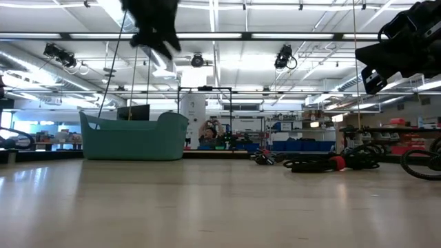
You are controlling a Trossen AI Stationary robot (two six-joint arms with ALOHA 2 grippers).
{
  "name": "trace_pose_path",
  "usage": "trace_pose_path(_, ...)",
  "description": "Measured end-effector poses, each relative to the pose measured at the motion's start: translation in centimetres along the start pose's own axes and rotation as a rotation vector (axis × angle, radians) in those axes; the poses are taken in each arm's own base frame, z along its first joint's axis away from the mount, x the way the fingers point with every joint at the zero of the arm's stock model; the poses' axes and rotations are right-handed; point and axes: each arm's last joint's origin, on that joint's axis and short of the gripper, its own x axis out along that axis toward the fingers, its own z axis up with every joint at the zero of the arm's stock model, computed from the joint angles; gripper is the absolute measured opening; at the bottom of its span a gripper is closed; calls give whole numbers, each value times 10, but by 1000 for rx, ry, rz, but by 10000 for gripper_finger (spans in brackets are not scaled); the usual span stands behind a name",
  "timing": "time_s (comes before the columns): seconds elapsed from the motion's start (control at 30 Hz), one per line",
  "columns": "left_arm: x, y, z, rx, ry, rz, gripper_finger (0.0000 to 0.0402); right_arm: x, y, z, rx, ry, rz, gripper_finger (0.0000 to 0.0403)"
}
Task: Pick and place USB-C Cables
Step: Put the black charger cable into the blue bin
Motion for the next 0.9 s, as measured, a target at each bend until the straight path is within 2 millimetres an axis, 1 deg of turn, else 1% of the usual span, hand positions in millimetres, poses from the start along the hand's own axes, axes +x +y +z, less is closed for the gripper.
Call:
trace_pose_path(0.07, -13, -33, -11, 96, -8, -74, 185, 0, 0, 0, 0, 2, 0, 13)
trace_pose_path(0.13, -23, -63, -29, 205, 17, -134, 178, 0, 0, 0, 0, 1, 0, 13)
trace_pose_path(0.23, -31, -107, -63, 376, 80, -206, 170, 0, 0, 0, 0, 0, 0, 13)
trace_pose_path(0.3, -32, -131, -90, 492, 151, -250, 165, 0, 0, 0, 0, 2, 0, 13)
trace_pose_path(0.37, -36, -154, -114, 580, 208, -332, 162, 0, 0, 0, 0, -2, 1, 13)
trace_pose_path(0.43, -38, -175, -139, 604, 293, -410, 160, 0, 0, 0, 0, 0, 0, 13)
trace_pose_path(0.5, -37, -194, -164, 566, 371, -449, 161, 0, 0, 1, 0, -5, 2, 13)
trace_pose_path(0.6, -33, -213, -196, 458, 534, -474, 163, 0, 0, 1, 0, -5, 1, 13)
trace_pose_path(0.63, -31, -218, -206, 404, 595, -458, 164, 0, 0, 1, 0, -6, 2, 13)
trace_pose_path(0.73, -22, -220, -232, 284, 789, -327, 172, 0, 0, 1, 0, -7, 2, 13)
trace_pose_path(0.8, -17, -221, -245, 260, 855, -266, 181, 0, 0, 1, 0, -9, 2, 13)
trace_pose_path(0.9, -10, -226, -255, 275, 873, -265, 200, 0, 0, 1, -1, -14, 4, 13)
